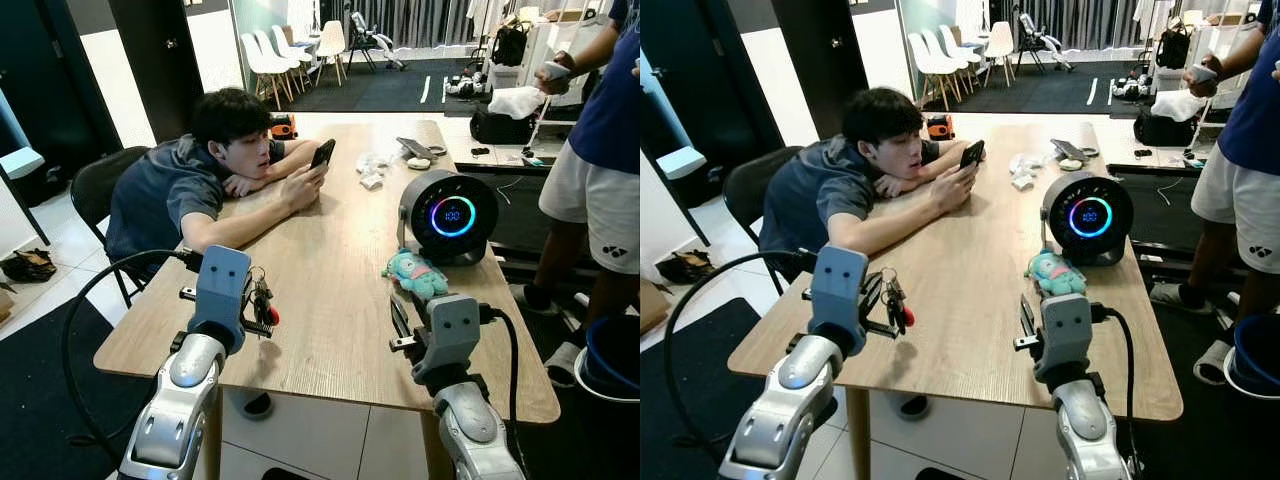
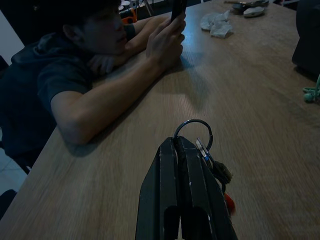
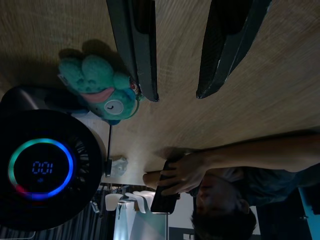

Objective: Hang keys on a hook

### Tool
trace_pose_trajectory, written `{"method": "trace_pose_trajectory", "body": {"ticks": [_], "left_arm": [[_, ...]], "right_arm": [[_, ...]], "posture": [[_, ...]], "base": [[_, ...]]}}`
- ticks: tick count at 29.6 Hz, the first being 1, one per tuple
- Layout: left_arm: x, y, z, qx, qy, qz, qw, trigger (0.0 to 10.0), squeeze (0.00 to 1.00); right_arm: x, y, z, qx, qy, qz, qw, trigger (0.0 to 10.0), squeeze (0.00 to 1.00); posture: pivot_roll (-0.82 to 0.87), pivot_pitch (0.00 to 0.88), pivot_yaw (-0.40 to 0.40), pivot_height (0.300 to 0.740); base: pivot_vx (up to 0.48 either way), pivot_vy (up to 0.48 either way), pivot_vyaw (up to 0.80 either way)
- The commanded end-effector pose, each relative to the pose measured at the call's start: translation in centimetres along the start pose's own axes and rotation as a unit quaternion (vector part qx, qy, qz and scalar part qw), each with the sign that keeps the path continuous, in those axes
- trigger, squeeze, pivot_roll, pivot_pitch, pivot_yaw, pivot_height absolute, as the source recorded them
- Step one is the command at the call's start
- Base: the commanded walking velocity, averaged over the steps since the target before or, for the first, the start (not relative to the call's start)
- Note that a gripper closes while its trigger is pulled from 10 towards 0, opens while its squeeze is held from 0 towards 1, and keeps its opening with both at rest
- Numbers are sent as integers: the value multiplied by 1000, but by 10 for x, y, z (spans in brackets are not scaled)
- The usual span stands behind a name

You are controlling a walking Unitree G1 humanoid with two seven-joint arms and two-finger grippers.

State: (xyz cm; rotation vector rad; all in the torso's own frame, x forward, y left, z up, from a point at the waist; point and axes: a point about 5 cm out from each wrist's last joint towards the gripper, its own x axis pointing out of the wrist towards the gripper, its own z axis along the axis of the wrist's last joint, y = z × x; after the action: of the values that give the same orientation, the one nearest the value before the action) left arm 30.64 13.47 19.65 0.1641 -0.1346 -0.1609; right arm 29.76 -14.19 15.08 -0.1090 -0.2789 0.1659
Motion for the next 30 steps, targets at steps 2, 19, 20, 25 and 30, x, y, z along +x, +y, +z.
{"method": "trace_pose_trajectory", "body": {"ticks": [2,19,20,25,30], "left_arm": [[-3,1,-1,8,0,7,1000,10000,0],[-2,2,-2,8,2,13,1000,10000,0],[-3,2,-2,9,3,13,1000,10000,0],[-3,2,-2,8,3,13,1000,10000,0],[-3,2,-2,8,3,14,1000,10000,0]], "right_arm": [[-1,2,-4,7,6,3,1000,10000,0],[1,1,-4,-3,8,3,1000,10000,0],[1,1,-4,-4,8,4,1000,10000,0],[1,1,-5,-3,8,7,1000,10000,0],[2,2,-5,-2,8,9,1000,10000,0]], "posture": [[26,98,108,740],[28,100,105,740],[28,100,105,740],[29,100,105,740],[30,99,104,740]], "base": [[-390,0,0],[-400,0,0],[-394,0,0],[-391,0,0],[-394,0,455]]}}
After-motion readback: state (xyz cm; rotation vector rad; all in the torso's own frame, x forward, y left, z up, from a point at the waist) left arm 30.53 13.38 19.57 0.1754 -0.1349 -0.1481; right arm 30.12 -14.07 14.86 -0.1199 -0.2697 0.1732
